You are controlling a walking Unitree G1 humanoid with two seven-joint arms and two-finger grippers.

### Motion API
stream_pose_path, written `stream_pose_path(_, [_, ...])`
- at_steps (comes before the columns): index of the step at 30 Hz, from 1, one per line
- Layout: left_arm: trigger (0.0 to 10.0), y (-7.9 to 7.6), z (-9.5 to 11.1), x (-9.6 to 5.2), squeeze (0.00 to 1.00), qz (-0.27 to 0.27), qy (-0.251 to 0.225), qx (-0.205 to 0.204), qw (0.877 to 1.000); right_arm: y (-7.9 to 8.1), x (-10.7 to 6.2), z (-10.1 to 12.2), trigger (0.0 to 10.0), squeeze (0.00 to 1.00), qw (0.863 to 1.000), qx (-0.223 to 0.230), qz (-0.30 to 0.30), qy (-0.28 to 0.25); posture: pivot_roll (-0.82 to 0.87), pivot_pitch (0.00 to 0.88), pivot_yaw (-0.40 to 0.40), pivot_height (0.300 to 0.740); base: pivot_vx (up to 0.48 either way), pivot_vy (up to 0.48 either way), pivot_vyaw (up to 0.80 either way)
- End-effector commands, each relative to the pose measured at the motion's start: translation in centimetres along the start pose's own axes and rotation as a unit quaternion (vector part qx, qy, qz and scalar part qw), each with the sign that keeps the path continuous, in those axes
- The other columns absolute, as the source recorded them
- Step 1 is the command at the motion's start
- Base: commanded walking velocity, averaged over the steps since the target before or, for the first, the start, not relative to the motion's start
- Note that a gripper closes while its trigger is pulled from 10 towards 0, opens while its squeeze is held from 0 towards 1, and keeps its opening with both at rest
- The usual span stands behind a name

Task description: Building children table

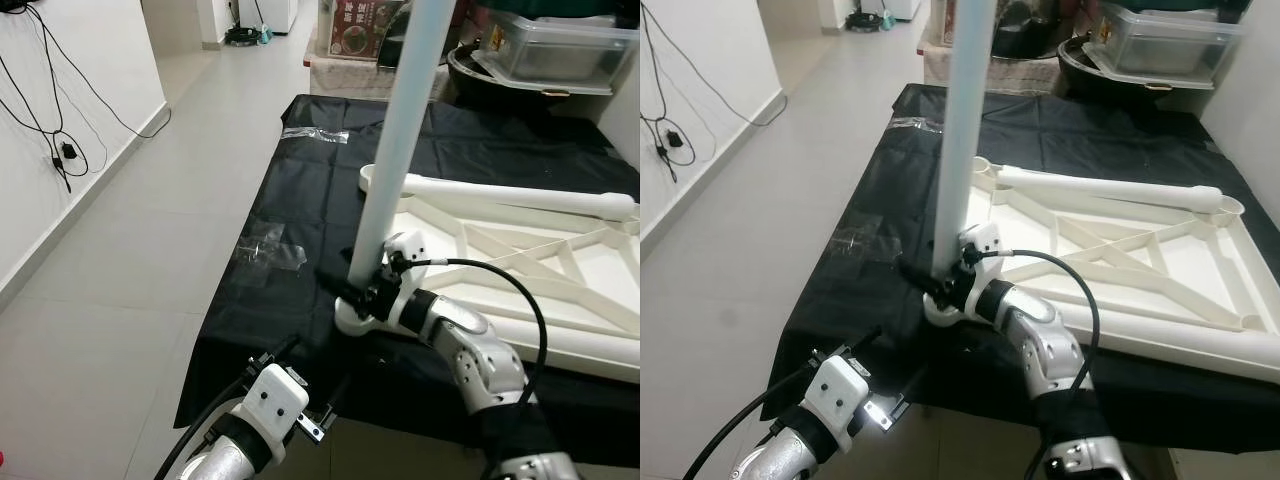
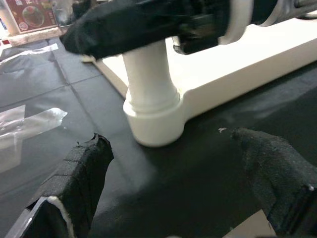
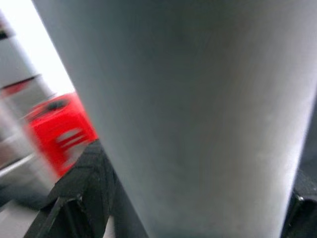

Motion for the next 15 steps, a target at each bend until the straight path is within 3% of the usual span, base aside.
stream_pose_path(1, [10.0, -0.3, -0.4, -0.1, 0.00, -0.004, 0.007, 0.000, 1.000, 2.5, 1.2, -1.3, 10.0, 0.00, 0.995, 0.020, 0.089, 0.027, 0.09, 0.100, -0.052, 0.740, 0.000, 0.000, 0.00])
stream_pose_path(5, [10.0, -0.2, -0.3, -0.2, 0.00, -0.003, 0.007, 0.000, 1.000, 3.9, 2.0, -0.2, 10.0, 0.00, 0.988, 0.029, 0.152, 0.016, 0.09, 0.110, -0.054, 0.740, 0.000, 0.000, 0.00])
stream_pose_path(7, [10.0, -0.2, -0.3, -0.2, 0.00, -0.003, 0.007, 0.000, 1.000, 3.9, 2.7, -0.2, 0.0, 0.00, 0.989, 0.019, 0.146, 0.015, 0.09, 0.111, -0.053, 0.740, 0.000, 0.000, 0.00])
stream_pose_path(10, [10.0, -0.2, -0.3, -0.2, 0.00, -0.003, 0.007, 0.000, 1.000, 3.6, 3.1, -0.2, 0.0, 0.00, 0.990, 0.017, 0.137, 0.013, 0.09, 0.112, -0.053, 0.740, 0.000, 0.000, 0.00])
stream_pose_path(15, [10.0, -0.2, -0.3, -0.1, 0.00, -0.001, 0.007, -0.001, 1.000, 1.1, 3.7, 0.2, 0.0, 0.00, 0.999, 0.010, 0.026, -0.022, 0.09, 0.117, -0.057, 0.740, 0.000, 0.000, 0.00])
Point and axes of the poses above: a point about 5 cm out from each wrist's last joint towards the gripper, its own x axis pointing out of the wrist towards the gripper, its own z axis along the axis of the wrist's last joint, y = z × x, the point moved 5 cm from there along x, pointing out of the wrist towards the gripper, and after that the axes turned 3 degrees about x, right-handed, at the moved point
